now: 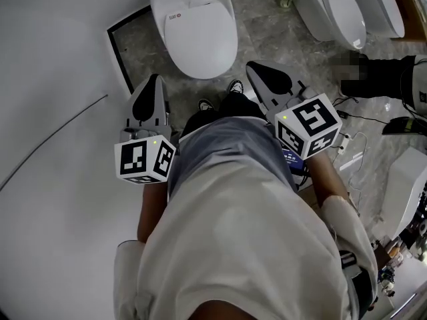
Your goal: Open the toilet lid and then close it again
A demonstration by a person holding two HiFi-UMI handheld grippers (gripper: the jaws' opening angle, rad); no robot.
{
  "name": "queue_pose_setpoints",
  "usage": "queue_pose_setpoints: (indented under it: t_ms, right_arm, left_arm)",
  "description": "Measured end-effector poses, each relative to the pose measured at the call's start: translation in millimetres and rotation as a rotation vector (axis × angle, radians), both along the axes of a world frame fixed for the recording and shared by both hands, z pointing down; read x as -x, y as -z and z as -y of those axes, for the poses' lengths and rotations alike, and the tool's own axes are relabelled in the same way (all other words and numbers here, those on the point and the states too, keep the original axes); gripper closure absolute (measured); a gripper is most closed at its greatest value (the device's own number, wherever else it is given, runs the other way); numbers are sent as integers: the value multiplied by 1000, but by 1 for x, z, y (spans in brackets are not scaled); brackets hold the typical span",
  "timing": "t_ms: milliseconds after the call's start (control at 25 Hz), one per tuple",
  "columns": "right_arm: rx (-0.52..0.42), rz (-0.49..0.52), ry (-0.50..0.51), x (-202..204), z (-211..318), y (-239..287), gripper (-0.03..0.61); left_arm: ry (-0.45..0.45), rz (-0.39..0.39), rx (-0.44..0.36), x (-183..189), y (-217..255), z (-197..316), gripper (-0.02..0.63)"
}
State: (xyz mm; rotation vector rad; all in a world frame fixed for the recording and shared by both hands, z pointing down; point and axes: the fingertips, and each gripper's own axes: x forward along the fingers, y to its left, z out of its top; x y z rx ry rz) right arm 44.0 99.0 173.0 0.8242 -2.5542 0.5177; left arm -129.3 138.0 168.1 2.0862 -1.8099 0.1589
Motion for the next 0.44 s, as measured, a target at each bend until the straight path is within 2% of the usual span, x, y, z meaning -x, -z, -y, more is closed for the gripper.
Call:
queue_pose_setpoints:
  t_ms: [440]
  right_arm:
    - [4,-32,7,4,-20,-5,569]
  left_arm:
    - [7,-11,11,4,0,-24,604]
